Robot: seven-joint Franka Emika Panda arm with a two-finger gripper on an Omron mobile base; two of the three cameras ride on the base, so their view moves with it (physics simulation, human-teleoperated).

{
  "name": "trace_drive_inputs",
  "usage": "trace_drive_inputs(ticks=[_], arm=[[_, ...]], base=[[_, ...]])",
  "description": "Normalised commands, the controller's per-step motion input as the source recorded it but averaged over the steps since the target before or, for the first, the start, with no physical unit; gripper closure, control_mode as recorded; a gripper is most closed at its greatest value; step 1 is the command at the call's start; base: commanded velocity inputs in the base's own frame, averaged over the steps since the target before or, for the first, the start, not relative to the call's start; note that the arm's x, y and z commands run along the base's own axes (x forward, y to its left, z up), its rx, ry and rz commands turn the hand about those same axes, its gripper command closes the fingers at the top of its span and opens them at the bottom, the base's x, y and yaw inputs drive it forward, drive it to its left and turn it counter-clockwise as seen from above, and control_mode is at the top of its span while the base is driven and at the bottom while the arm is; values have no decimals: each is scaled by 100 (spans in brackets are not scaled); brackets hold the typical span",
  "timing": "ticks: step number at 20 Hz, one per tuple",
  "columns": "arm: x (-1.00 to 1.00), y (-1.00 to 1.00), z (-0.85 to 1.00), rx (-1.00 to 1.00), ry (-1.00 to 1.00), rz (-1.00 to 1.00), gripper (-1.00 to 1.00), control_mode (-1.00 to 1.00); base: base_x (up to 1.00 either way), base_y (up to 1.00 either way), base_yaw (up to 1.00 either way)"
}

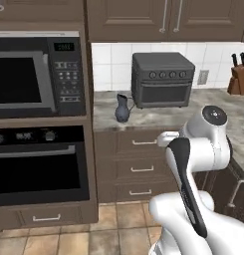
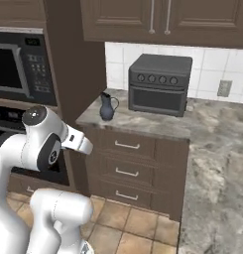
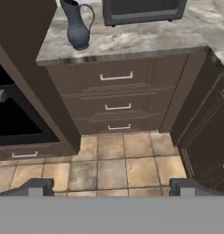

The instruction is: Move the pork chop and lemon from the top shelf to the second highest shelf to make space. Then, place the pitcher from the counter on the cleared top shelf.

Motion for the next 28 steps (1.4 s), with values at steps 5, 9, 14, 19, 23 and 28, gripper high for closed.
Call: trace_drive_inputs(ticks=[5,9,14,19,23,28], arm=[[0,0,0,0,0,0,-100,100],[0,0,0,0,0,0,-100,100],[9,-3,-5,1,0,5,-100,-100],[0,0,-1,0,0,2,-100,-100],[2,22,-6,-2,0,37,-100,-100],[13,0,0,0,-10,49,-100,-100]], base=[[99,-25,17],[86,-19,19],[37,-5,12],[0,0,0],[0,0,0],[0,0,0]])
